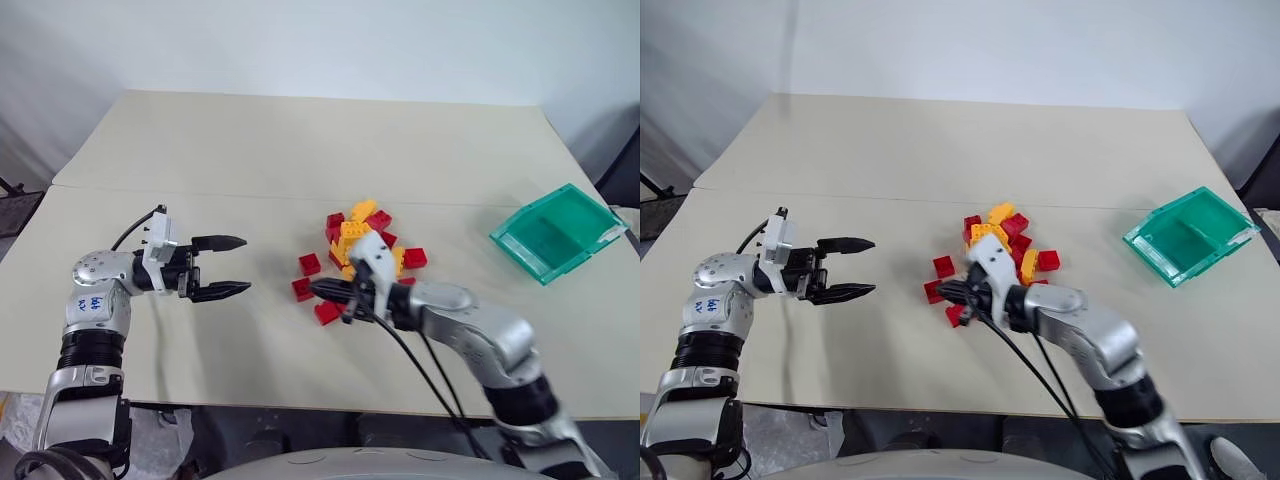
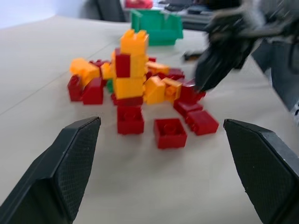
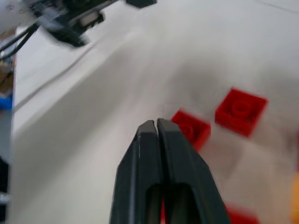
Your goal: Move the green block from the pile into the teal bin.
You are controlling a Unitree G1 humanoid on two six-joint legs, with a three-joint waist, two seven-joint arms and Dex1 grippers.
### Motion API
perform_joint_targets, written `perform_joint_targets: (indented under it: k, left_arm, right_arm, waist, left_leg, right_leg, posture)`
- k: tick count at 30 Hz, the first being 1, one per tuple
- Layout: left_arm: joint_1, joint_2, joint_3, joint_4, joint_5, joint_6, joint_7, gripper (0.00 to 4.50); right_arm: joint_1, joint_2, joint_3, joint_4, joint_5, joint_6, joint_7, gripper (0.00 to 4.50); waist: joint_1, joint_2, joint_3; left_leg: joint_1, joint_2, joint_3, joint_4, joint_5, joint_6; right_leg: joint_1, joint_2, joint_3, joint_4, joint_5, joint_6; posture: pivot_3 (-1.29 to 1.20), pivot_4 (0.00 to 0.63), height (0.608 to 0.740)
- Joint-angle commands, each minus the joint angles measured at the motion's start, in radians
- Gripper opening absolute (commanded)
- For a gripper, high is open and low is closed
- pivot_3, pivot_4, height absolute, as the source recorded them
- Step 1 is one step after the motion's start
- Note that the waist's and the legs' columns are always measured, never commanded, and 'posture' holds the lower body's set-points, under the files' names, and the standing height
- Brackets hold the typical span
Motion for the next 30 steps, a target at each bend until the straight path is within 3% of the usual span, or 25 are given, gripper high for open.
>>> perform_joint_targets:
  k: [1, 6, 15, 30]
  left_arm:
    - [-0.017, 0.0, 0.02, -0.013, -0.029, -0.018, -0.023, 4.5]
    - [-0.009, 0.002, 0.02, -0.018, -0.034, -0.021, -0.021, 4.5]
    - [0.009, -0.009, 0.029, -0.033, -0.033, -0.04, 0.014, 4.5]
    - [0.017, -0.025, 0.024, -0.051, -0.032, -0.038, 0.034, 4.5]
  right_arm:
    - [-0.066, 0.055, -0.018, 0.147, -0.092, -0.121, -0.042, 0.02]
    - [-0.119, 0.083, -0.061, 0.278, -0.155, -0.2, -0.051, 0.02]
    - [-0.152, -0.008, -0.21, 0.399, -0.263, -0.324, -0.124, 0.02]
    - [-0.136, -0.14, -0.253, 0.26, -0.279, -0.269, -0.023, 0.02]
  waist:
    - [-0.001, 0.0, 0.0]
    - [-0.002, 0.0, 0.0]
    - [-0.017, 0.0, 0.0]
    - [-0.02, 0.001, 0.0]
  left_leg:
    - [0.0, 0.0, 0.0, 0.0, 0.0, 0.0]
    - [-0.001, 0.0, 0.0, 0.0, 0.0, 0.0]
    - [-0.001, 0.0, 0.001, -0.001, 0.0, 0.0]
    - [0.0, 0.001, 0.002, -0.001, 0.0, 0.0]
  right_leg:
    - [0.0, 0.0, 0.0, 0.0, 0.0, 0.0]
    - [0.0, -0.001, -0.002, 0.0, 0.0, 0.0]
    - [-0.001, -0.001, -0.002, 0.0, 0.0, 0.0]
    - [-0.001, -0.002, -0.001, 0.0, 0.0, 0.0]
  posture:
    - [0.0, 0.15, 0.74]
    - [0.0, 0.15, 0.74]
    - [0.0, 0.15, 0.74]
    - [0.0, 0.15, 0.74]
